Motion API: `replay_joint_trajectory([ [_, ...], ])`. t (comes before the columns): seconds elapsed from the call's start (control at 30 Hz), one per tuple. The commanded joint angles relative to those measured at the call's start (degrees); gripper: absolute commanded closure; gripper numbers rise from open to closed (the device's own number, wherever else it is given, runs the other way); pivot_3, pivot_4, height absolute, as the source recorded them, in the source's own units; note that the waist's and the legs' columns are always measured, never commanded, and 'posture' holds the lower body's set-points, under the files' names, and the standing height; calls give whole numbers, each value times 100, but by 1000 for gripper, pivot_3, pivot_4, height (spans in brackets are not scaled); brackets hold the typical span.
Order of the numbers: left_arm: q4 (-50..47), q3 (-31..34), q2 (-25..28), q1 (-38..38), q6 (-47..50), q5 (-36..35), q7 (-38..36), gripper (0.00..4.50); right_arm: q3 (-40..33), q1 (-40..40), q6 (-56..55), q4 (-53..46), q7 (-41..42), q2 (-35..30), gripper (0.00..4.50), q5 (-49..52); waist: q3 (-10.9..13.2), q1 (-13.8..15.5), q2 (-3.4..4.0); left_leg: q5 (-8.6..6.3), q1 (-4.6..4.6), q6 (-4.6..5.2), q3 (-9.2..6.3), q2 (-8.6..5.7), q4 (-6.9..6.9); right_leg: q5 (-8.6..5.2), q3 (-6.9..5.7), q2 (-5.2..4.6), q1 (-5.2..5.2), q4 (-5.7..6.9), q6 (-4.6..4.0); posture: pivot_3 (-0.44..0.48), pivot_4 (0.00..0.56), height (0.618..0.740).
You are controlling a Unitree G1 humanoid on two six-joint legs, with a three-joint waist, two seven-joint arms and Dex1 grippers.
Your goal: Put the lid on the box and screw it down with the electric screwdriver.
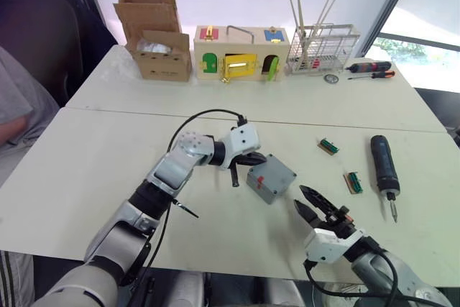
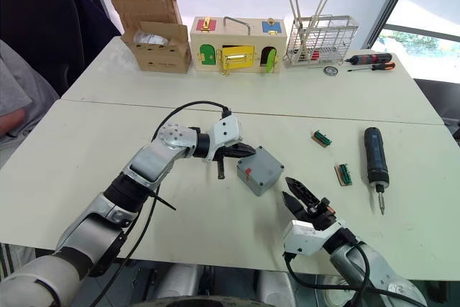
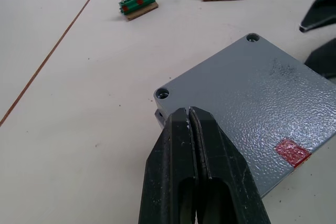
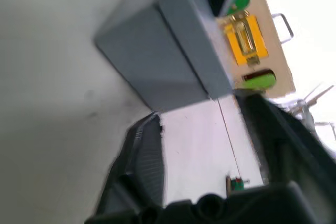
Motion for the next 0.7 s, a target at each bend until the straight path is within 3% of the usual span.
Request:
replay_joint_trajectory([
  [0.03, 388, -312, 140, 257, 272, 330, -42, 4500, -42, 52, 178, -539, 804, 259, 4127, 1983, 4, -9, 8, 0, 1, 0, 0, 0, -4, 0, 0, -1, 4, -2, 0, 0, 150, 731],
  [0.07, 382, -309, 141, 258, 269, 330, -41, 4500, -14, 74, 241, -612, 998, 291, 4408, 2217, 5, -7, 10, 0, 1, 0, 0, 0, -5, 1, 1, -3, 4, -4, 0, 0, 150, 731],
  [0.2, 357, -284, 108, 246, 195, 302, -41, 4500, 245, 103, 985, -1011, 1789, 524, 4408, 3274, 7, -5, 13, 0, 1, 0, -2, 1, -16, 1, 1, -7, 0, -13, -1, 0, 150, 731],
  [0.7, 69, -223, 223, 294, 308, 228, -110, 4500, 295, -201, 1152, -747, 2241, 599, 4408, 3153, 36, -6, 51, -1, 0, -4, -1, -1, -50, 2, 2, -11, -19, -29, -3, 0, 150, 731],
])
